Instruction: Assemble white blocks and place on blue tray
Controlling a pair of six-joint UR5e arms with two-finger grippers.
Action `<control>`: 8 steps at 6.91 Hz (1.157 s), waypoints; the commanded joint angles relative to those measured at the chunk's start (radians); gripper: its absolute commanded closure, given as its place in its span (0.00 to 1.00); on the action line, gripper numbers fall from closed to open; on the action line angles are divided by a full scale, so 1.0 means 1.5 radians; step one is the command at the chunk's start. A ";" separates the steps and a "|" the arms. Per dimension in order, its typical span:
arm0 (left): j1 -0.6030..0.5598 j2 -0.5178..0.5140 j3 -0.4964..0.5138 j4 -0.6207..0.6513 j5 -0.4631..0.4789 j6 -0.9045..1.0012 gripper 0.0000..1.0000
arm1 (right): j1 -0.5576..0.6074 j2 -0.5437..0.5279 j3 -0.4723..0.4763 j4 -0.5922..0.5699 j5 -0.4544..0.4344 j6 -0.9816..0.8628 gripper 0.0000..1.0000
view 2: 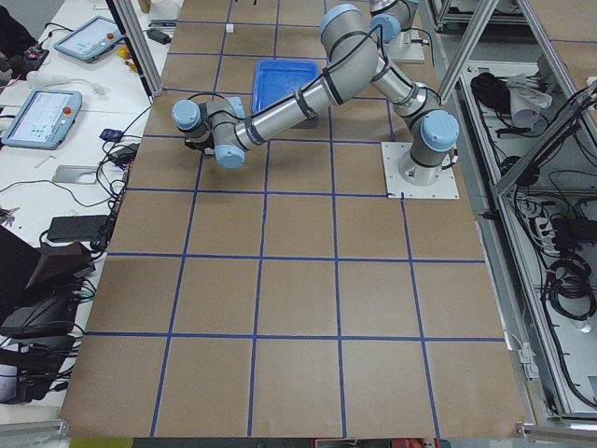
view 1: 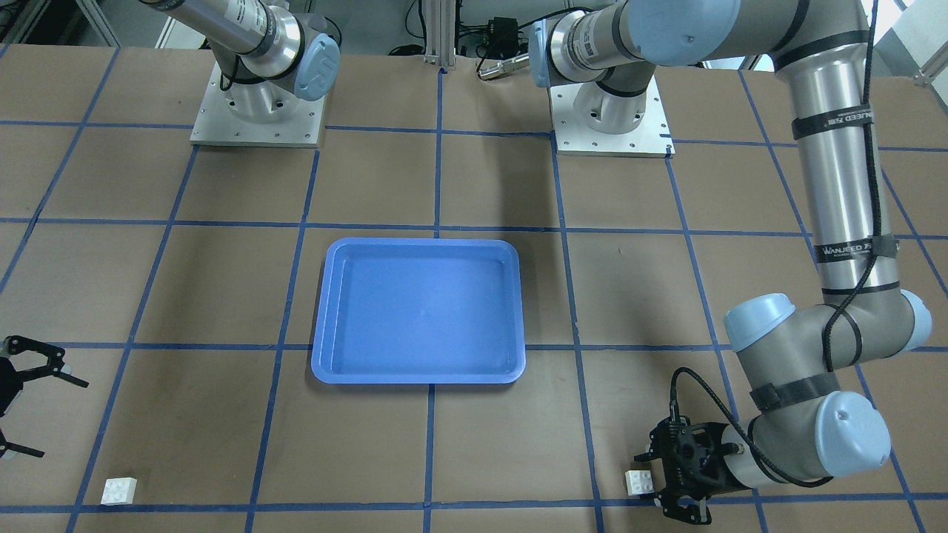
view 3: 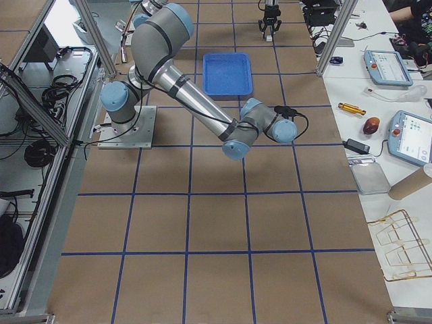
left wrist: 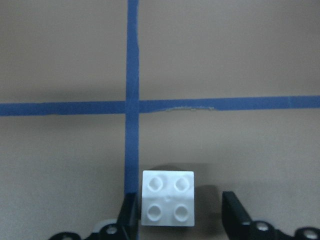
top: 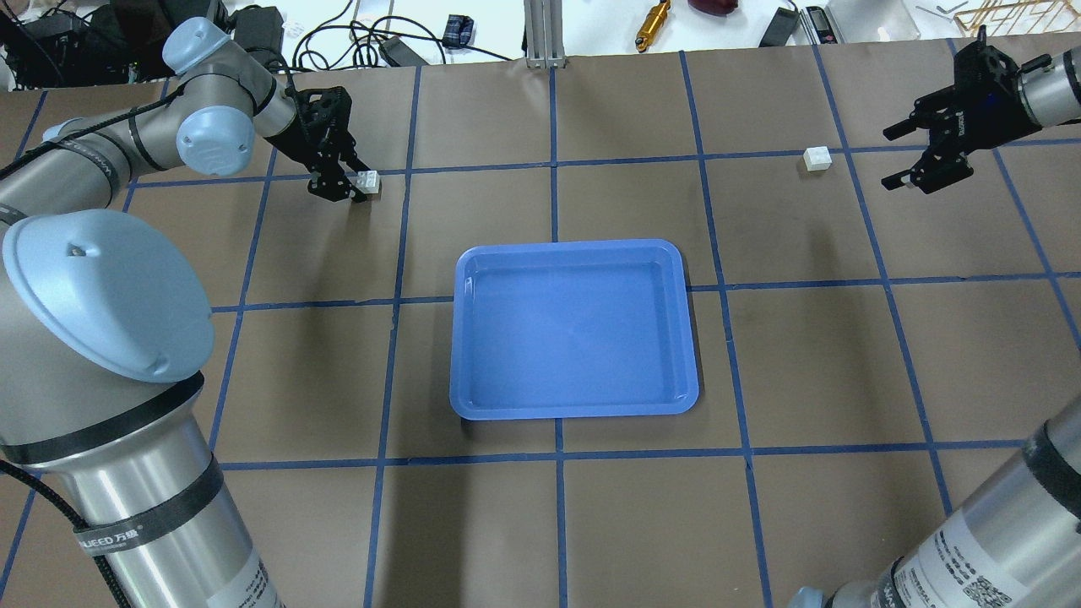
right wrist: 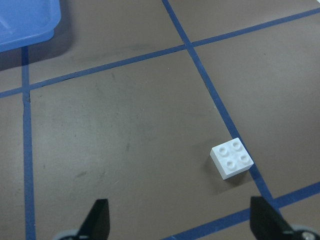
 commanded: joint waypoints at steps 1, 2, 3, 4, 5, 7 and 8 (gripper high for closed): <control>0.000 0.002 -0.001 0.000 0.000 0.000 0.75 | 0.016 0.036 -0.046 -0.014 -0.001 -0.018 0.00; 0.000 0.012 -0.001 -0.001 0.000 0.000 0.90 | 0.035 0.050 -0.067 -0.017 -0.004 -0.014 0.00; 0.000 0.027 -0.005 -0.009 0.000 -0.002 0.93 | 0.041 0.069 -0.071 -0.017 -0.001 -0.017 0.00; -0.002 0.048 -0.010 -0.018 -0.014 -0.004 0.93 | 0.041 0.081 -0.078 -0.018 -0.001 -0.024 0.00; -0.008 0.080 -0.033 -0.037 -0.024 -0.008 0.94 | 0.041 0.098 -0.096 -0.016 -0.001 -0.025 0.00; -0.020 0.149 -0.112 -0.054 -0.029 -0.008 0.95 | 0.042 0.126 -0.129 -0.016 0.001 -0.025 0.00; -0.032 0.191 -0.153 -0.055 -0.034 -0.007 0.96 | 0.049 0.136 -0.137 -0.017 0.001 -0.024 0.00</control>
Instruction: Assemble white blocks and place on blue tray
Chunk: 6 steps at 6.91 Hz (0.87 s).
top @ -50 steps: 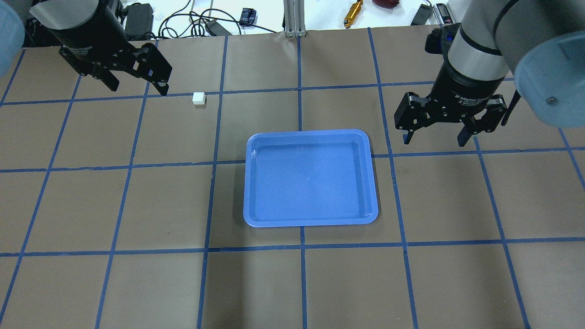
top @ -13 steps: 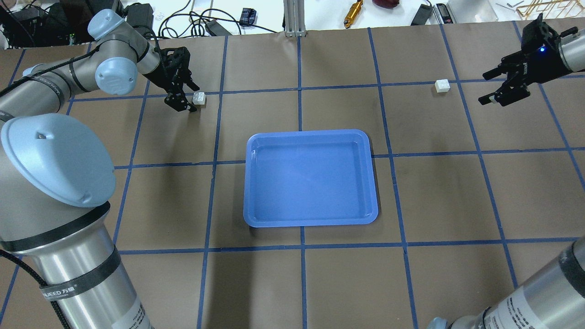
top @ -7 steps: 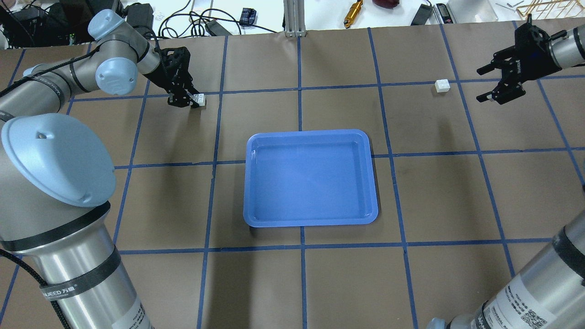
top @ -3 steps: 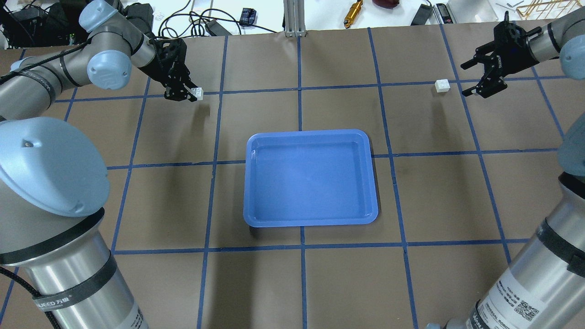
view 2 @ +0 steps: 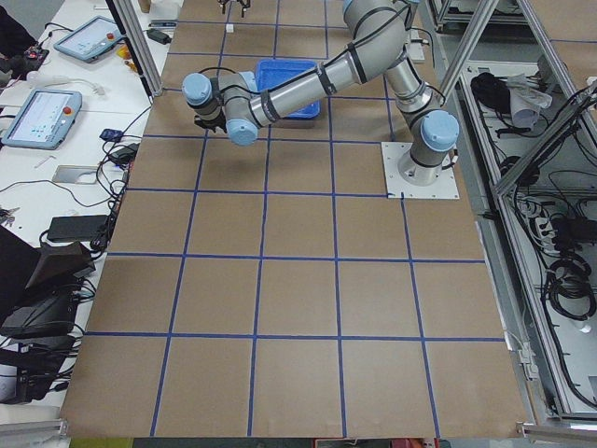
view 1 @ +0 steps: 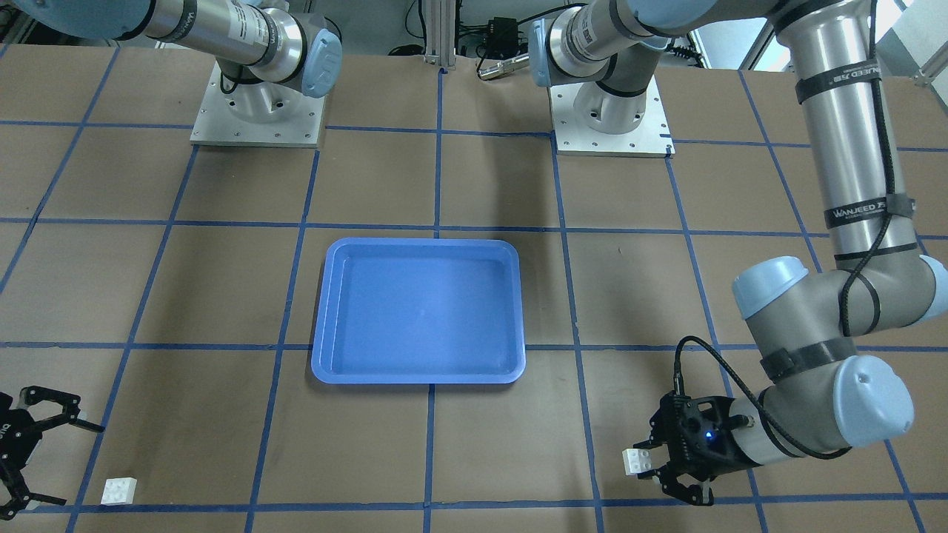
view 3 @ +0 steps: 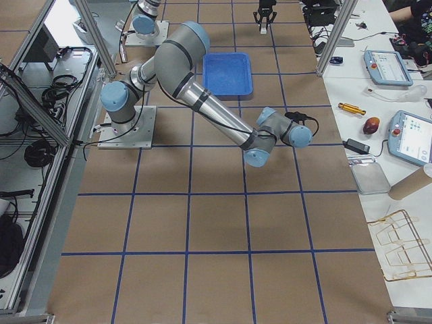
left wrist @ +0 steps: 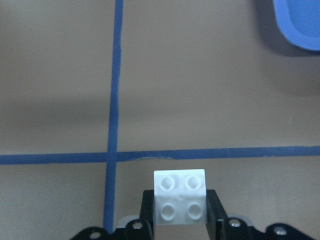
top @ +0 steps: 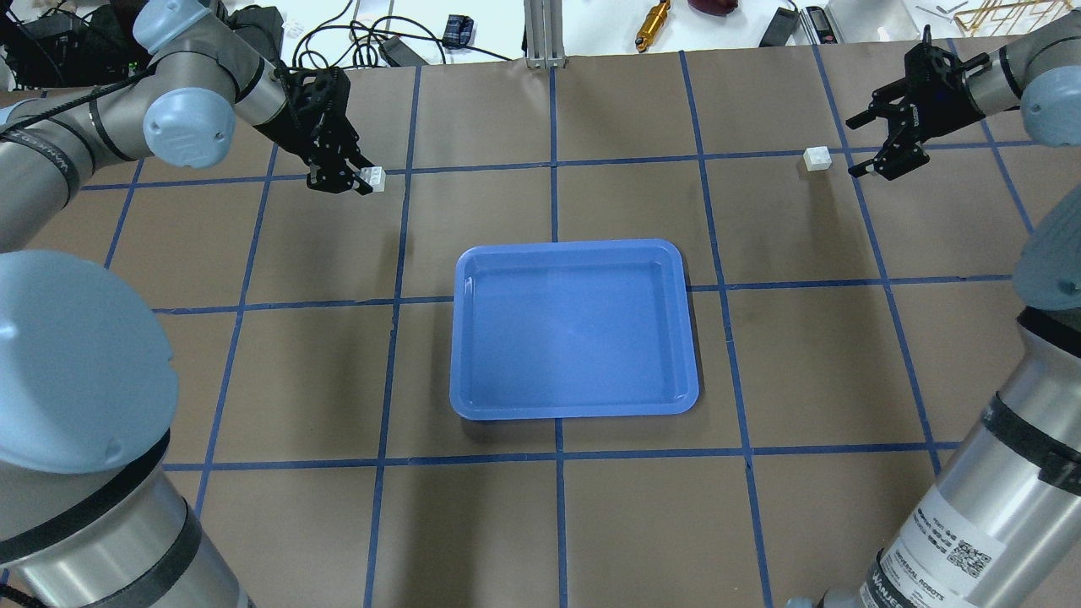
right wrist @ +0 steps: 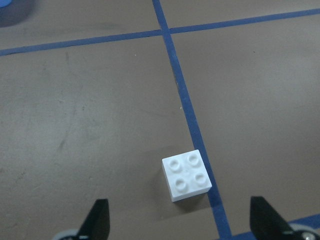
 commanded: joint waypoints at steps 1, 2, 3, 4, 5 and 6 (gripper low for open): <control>-0.024 0.085 -0.074 -0.012 -0.007 0.000 0.98 | 0.011 0.024 -0.014 -0.001 0.000 0.003 0.00; -0.039 0.110 -0.100 -0.012 -0.008 -0.002 0.99 | 0.014 0.026 -0.013 0.000 0.000 0.008 0.01; -0.057 0.138 -0.126 -0.013 -0.016 -0.015 0.98 | 0.020 0.032 -0.013 0.000 -0.001 0.012 0.01; -0.091 0.163 -0.149 -0.012 -0.008 -0.034 0.98 | 0.022 0.032 -0.013 -0.001 -0.001 0.019 0.02; -0.114 0.177 -0.162 -0.012 -0.009 -0.041 0.99 | 0.022 0.034 -0.013 -0.001 -0.001 0.022 0.04; -0.128 0.183 -0.192 0.002 -0.011 -0.048 1.00 | 0.022 0.034 -0.014 -0.002 -0.002 0.022 0.07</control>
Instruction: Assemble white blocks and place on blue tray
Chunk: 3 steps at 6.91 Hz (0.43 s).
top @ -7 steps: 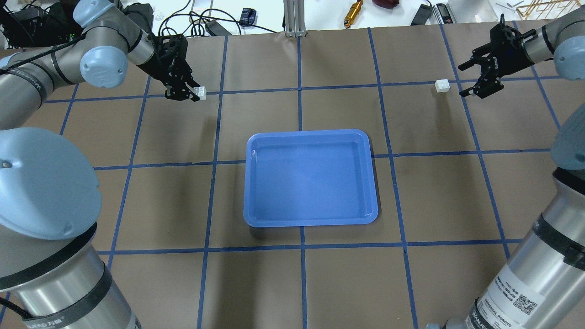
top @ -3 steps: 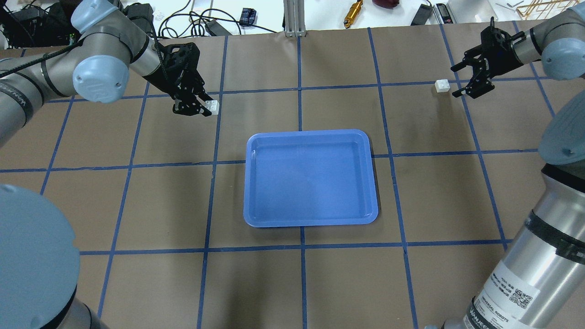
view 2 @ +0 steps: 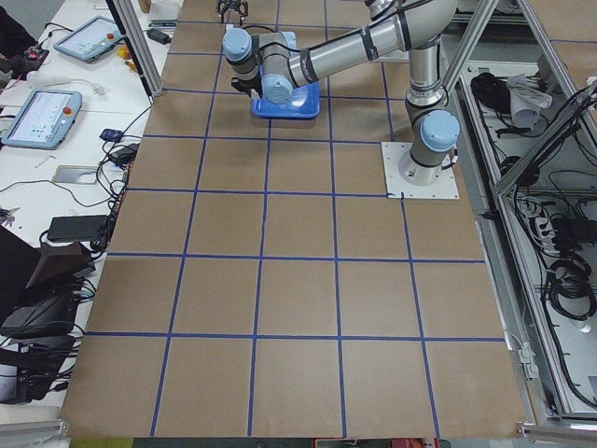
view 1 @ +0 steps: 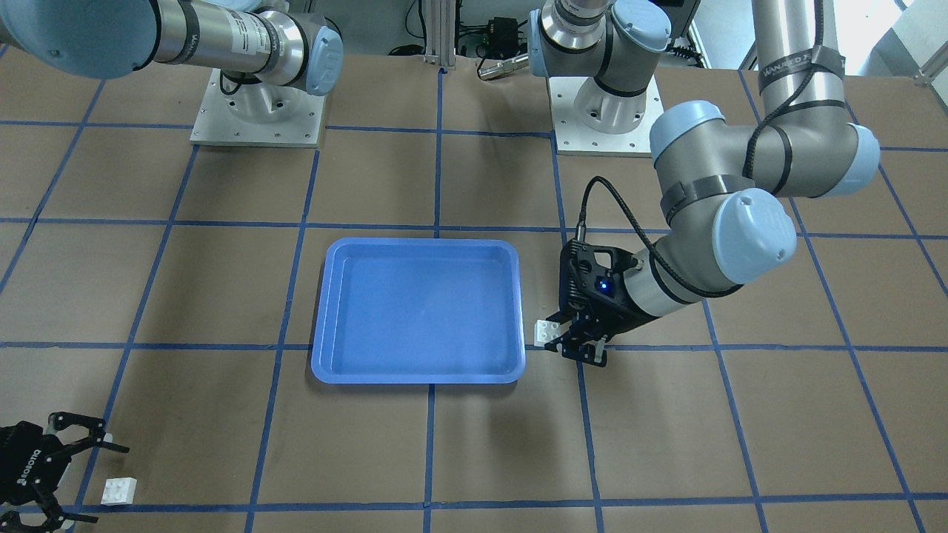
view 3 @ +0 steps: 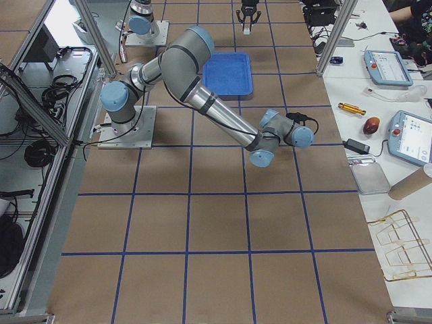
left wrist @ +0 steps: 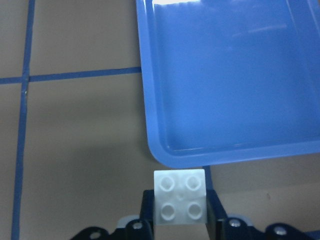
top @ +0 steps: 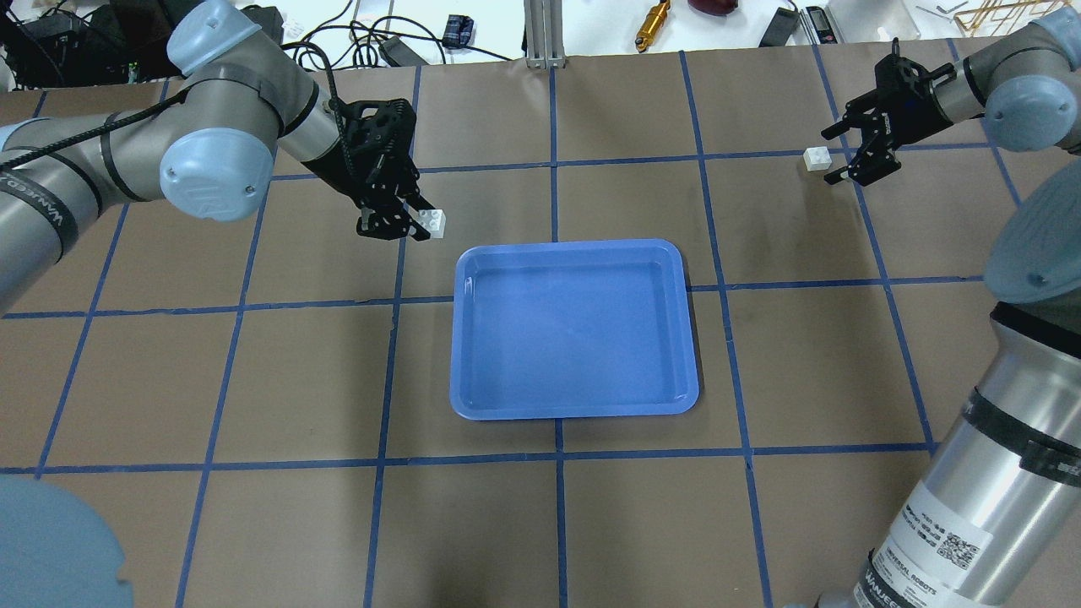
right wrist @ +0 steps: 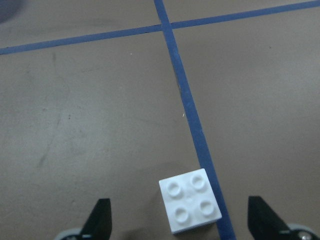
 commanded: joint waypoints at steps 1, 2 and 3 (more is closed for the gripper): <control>-0.048 0.020 -0.070 0.070 -0.001 -0.032 1.00 | 0.001 0.001 -0.002 -0.002 -0.001 0.004 0.09; -0.079 0.015 -0.120 0.177 0.000 -0.106 1.00 | 0.001 0.002 -0.004 -0.003 -0.001 0.007 0.11; -0.094 0.012 -0.167 0.250 -0.002 -0.146 1.00 | 0.001 0.006 -0.007 -0.003 -0.002 0.007 0.15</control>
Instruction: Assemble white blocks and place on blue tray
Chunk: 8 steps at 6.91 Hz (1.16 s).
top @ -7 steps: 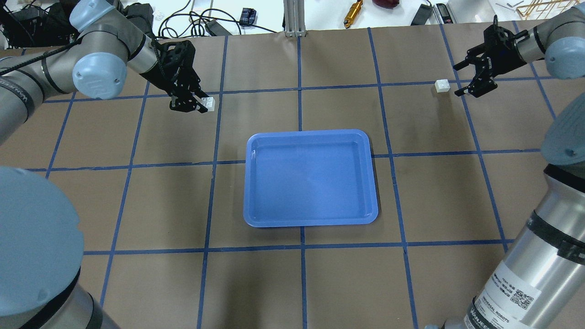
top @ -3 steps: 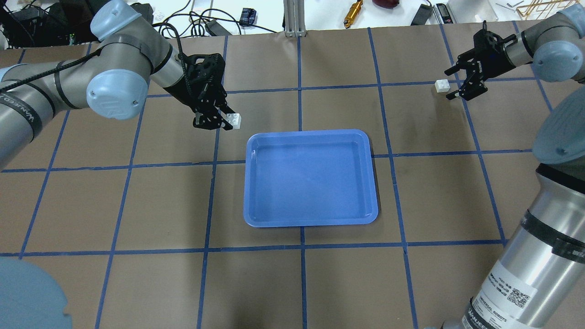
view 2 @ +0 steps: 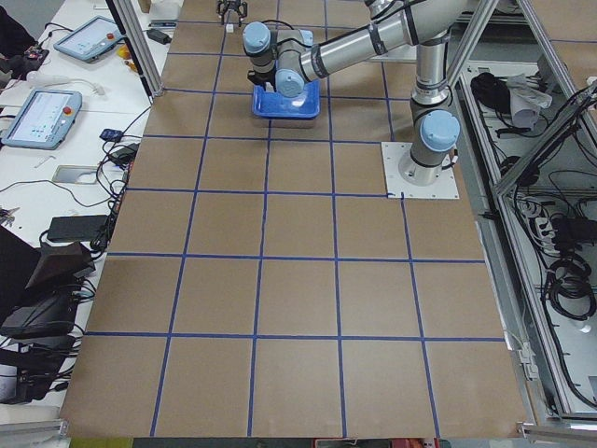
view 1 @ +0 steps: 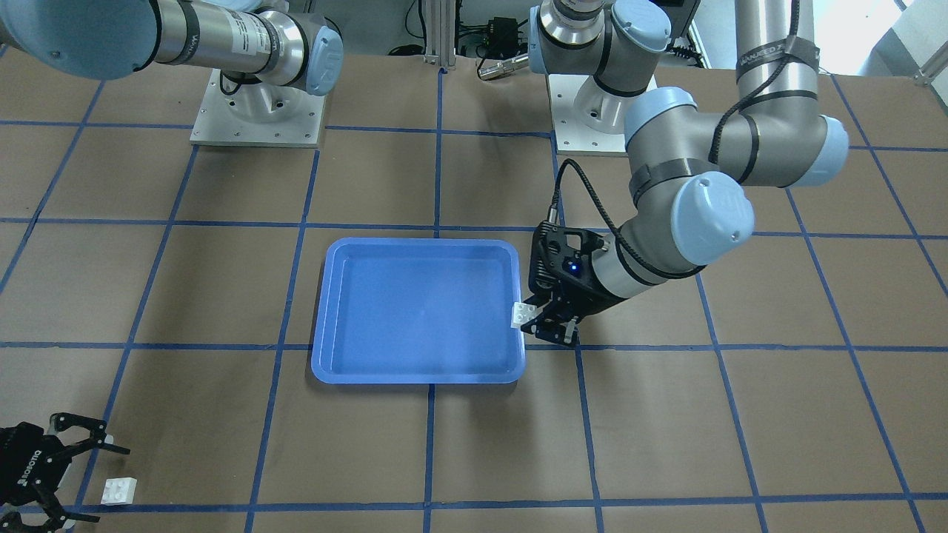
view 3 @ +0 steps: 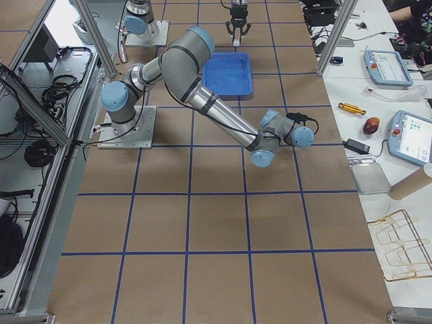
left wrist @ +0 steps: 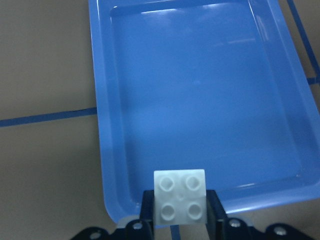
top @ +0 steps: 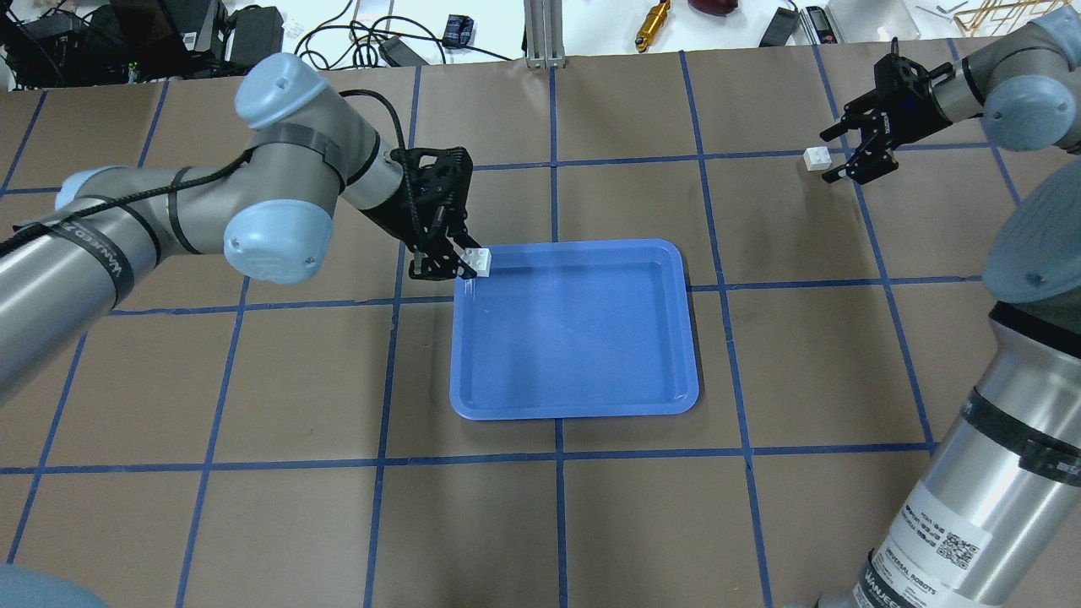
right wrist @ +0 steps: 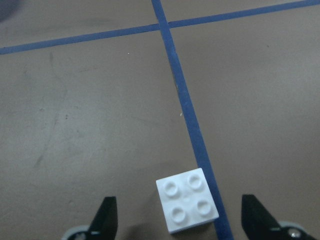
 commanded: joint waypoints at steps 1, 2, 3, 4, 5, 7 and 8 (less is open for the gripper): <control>-0.029 -0.019 -0.086 0.154 -0.007 -0.076 1.00 | -0.001 0.009 -0.010 0.000 -0.001 0.001 0.17; -0.037 -0.017 -0.096 0.168 -0.007 -0.104 1.00 | -0.001 0.015 -0.015 0.000 -0.004 0.002 0.22; -0.043 -0.021 -0.097 0.167 -0.022 -0.101 1.00 | -0.001 0.015 -0.019 0.000 -0.009 0.030 0.44; -0.045 -0.021 -0.098 0.169 -0.040 -0.093 1.00 | 0.000 0.013 -0.020 0.000 -0.020 0.037 0.65; -0.056 -0.023 -0.100 0.169 -0.040 -0.098 1.00 | 0.009 0.011 -0.026 0.001 -0.029 0.055 0.69; -0.070 -0.027 -0.112 0.168 -0.038 -0.070 1.00 | 0.012 0.010 -0.031 0.002 -0.065 0.056 0.98; -0.070 -0.029 -0.124 0.169 -0.039 -0.059 1.00 | 0.013 0.006 -0.030 0.003 -0.076 0.057 1.00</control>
